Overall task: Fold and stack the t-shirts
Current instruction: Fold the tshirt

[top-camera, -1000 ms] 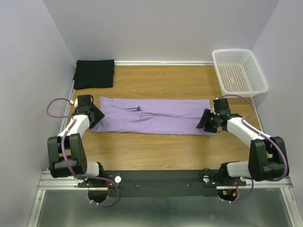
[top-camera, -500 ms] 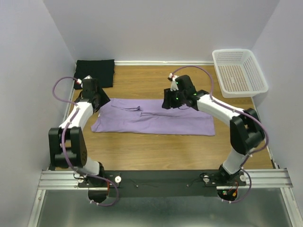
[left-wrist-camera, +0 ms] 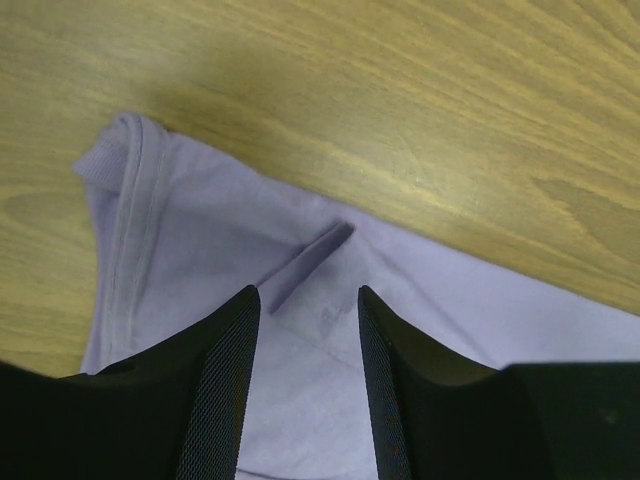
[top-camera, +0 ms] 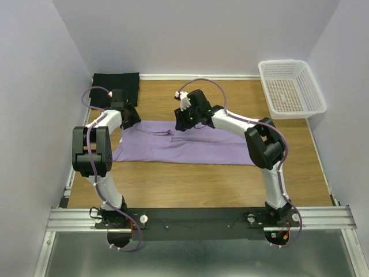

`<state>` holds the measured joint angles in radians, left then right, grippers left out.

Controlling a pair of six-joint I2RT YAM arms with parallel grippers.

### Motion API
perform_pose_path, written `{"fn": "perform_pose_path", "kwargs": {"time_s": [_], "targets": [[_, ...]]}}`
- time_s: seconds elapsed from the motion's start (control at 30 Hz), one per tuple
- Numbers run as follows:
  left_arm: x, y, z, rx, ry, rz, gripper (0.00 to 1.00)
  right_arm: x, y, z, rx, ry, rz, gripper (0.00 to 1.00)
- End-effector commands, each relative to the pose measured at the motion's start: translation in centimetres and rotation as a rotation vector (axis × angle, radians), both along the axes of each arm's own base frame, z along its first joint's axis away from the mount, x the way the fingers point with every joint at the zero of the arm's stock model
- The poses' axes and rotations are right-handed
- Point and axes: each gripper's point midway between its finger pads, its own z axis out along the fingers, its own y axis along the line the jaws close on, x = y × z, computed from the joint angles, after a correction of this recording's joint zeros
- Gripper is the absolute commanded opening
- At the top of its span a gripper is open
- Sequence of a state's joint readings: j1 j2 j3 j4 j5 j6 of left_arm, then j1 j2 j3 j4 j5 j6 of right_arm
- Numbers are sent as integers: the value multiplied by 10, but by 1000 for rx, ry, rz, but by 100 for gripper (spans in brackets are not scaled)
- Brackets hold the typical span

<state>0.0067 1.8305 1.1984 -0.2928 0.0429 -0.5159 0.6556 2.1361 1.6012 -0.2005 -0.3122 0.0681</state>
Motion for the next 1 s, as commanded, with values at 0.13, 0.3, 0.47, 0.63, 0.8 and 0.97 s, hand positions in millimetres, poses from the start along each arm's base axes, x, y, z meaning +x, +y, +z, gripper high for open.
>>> {"fn": "perform_pose_path", "kwargs": {"time_s": [0.13, 0.3, 0.47, 0.63, 0.8, 0.97], "targets": [[1, -3, -19, 7, 52, -47, 52, -1, 43, -4, 43, -38, 139, 47], [-4, -2, -23, 14, 65, -52, 51, -5, 49, -9, 40, -44, 181, 47], [-3, -3, -22, 16, 63, -56, 44, -12, 50, -6, 42, -48, 200, 47], [-5, -2, -22, 19, 65, -58, 32, -13, 50, 1, 41, -62, 200, 47], [-6, -1, -18, 26, 59, -57, 32, -16, 50, 2, 40, -66, 204, 47], [-5, 13, -10, 85, 48, -2, 35, -17, 54, 14, 52, -90, 216, 47]]}}
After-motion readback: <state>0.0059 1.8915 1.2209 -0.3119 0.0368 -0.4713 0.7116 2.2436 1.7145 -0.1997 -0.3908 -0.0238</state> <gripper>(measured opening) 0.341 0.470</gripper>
